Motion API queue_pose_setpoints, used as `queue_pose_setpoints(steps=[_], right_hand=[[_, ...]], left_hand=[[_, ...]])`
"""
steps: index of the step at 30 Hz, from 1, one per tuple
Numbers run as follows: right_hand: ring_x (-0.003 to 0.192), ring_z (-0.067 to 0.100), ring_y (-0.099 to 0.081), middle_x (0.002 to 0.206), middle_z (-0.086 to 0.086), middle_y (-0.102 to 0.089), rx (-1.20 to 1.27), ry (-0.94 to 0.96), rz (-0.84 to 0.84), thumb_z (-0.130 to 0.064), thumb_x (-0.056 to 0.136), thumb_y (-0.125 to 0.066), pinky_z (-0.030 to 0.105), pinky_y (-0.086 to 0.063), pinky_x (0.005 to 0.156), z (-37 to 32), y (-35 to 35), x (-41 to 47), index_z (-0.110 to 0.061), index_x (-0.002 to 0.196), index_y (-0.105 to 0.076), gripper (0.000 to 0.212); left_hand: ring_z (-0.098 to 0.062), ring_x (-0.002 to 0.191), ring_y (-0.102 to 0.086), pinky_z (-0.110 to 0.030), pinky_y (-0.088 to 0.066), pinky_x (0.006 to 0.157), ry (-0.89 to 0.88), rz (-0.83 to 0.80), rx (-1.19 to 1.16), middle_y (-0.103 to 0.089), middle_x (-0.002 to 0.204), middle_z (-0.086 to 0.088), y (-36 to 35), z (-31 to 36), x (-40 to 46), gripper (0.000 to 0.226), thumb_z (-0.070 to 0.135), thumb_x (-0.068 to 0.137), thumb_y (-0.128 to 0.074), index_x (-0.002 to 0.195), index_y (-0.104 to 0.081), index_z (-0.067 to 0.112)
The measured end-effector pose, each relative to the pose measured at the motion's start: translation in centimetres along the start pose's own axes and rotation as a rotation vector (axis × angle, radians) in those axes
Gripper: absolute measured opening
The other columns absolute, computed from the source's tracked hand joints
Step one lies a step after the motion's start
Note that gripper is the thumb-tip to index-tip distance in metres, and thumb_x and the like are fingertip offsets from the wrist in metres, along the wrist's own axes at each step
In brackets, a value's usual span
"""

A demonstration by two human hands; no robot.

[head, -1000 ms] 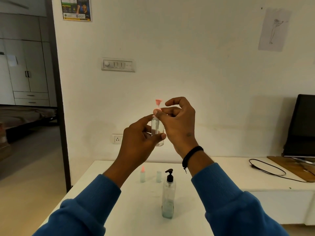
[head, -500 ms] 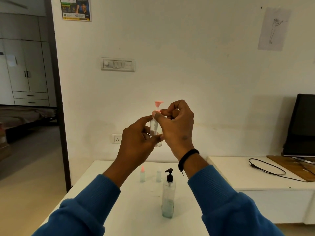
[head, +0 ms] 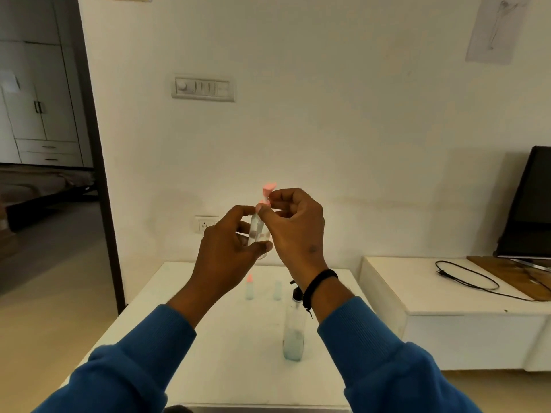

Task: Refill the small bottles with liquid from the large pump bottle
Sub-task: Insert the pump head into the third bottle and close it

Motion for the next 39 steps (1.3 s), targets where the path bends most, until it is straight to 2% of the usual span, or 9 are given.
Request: queue_pose_setpoints(steps=[6,12,15,19,22,26,31,35,39], right_hand=[[0.089,0.011,-0.07,0.093,-0.01,-0.074,-0.08,-0.174,-0.11,-0.037,0.086,-0.082,0.026,-0.059,0.08,6.4,-2.2,-2.0,-0.02,0.098,-0.074,0.022],[0.088,0.008,-0.07,0.091,-0.01,-0.074,-0.096,-0.33,-0.217,-0.049,0.087,-0.077,0.024,-0.059,0.079,14.2,-5.1,-5.1,-0.019,0.099,-0.076,0.033],[0.087,0.007,-0.071,0.093,-0.01,-0.075,-0.105,-0.403,-0.263,-0.048,0.088,-0.076,0.018,-0.058,0.076,18.5,-6.9,-6.5,-0.018,0.104,-0.075,0.033],[0.088,0.004,-0.07,0.096,-0.012,-0.073,-0.1,-0.519,-0.287,-0.037,0.092,-0.076,0.008,-0.052,0.069,25.2,-10.1,-8.4,-0.018,0.107,-0.072,0.024],[0.092,0.003,-0.07,0.098,-0.01,-0.073,-0.094,-0.581,-0.292,-0.033,0.093,-0.075,0.011,-0.054,0.075,29.9,-12.6,-9.0,-0.019,0.106,-0.07,0.02],[0.099,0.006,-0.068,0.108,-0.006,-0.072,-0.105,-0.633,-0.301,-0.033,0.094,-0.074,0.013,-0.053,0.08,35.9,-16.1,-9.2,-0.02,0.111,-0.068,0.022],[0.097,0.006,-0.065,0.106,-0.009,-0.069,-0.132,-0.63,-0.308,-0.032,0.096,-0.071,0.005,-0.046,0.075,40.9,-19.9,-7.4,-0.019,0.113,-0.066,0.022],[0.096,0.008,-0.065,0.106,-0.009,-0.066,-0.147,-0.635,-0.274,-0.031,0.097,-0.07,0.016,-0.05,0.083,43.7,-22.2,-5.5,-0.017,0.119,-0.065,0.026],[0.101,0.013,-0.066,0.12,-0.001,-0.069,-0.164,-0.666,-0.228,-0.023,0.097,-0.069,0.018,-0.048,0.086,45.9,-23.6,-4.2,-0.015,0.125,-0.063,0.03]], left_hand=[[-0.001,0.074,-0.067,-0.006,-0.048,0.061,0.087,-0.04,-0.009,-0.066,0.089,0.02,-1.7,-6.7,-1.3,0.053,0.024,0.08,-0.087,0.12,-0.055,0.035],[-0.007,0.086,-0.069,-0.01,-0.049,0.069,0.195,-0.064,-0.023,-0.07,0.097,0.013,-4.0,-14.3,-3.4,0.053,0.022,0.081,-0.087,0.118,-0.053,0.037],[-0.004,0.087,-0.067,-0.007,-0.049,0.068,0.228,-0.059,-0.016,-0.068,0.099,0.013,-5.3,-18.6,-4.4,0.054,0.02,0.081,-0.086,0.118,-0.051,0.037],[0.009,0.086,-0.063,-0.002,-0.049,0.069,0.302,-0.051,-0.028,-0.063,0.096,0.027,-7.9,-25.6,-5.2,0.05,0.012,0.085,-0.081,0.118,-0.052,0.035],[0.01,0.087,-0.062,-0.007,-0.053,0.071,0.331,-0.026,-0.003,-0.065,0.097,0.019,-9.8,-30.6,-5.2,0.046,0.005,0.087,-0.077,0.122,-0.056,0.024],[0.002,0.087,-0.065,-0.003,-0.049,0.073,0.383,0.0,0.032,-0.067,0.104,0.011,-12.0,-36.9,-4.6,0.042,0.004,0.09,-0.074,0.127,-0.057,0.013],[-0.01,0.097,-0.068,-0.017,-0.057,0.081,0.398,0.059,0.04,-0.069,0.104,0.008,-14.2,-43.3,-1.6,0.034,0.006,0.092,-0.069,0.124,-0.061,0.015],[-0.012,0.1,-0.069,-0.034,-0.06,0.087,0.415,0.075,-0.004,-0.068,0.1,0.013,-15.7,-45.9,1.1,0.028,0.015,0.093,-0.064,0.121,-0.062,0.016],[-0.016,0.101,-0.069,-0.044,-0.06,0.089,0.466,0.049,-0.025,-0.07,0.103,0.007,-17.0,-47.8,3.1,0.029,0.024,0.09,-0.054,0.118,-0.063,0.018]])
Point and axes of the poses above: each hand's wrist, its own x-axis towards the middle knuckle, its own y-axis out of the back of the hand, z = x × y, the point moved 1 cm from there along x, towards the middle knuckle
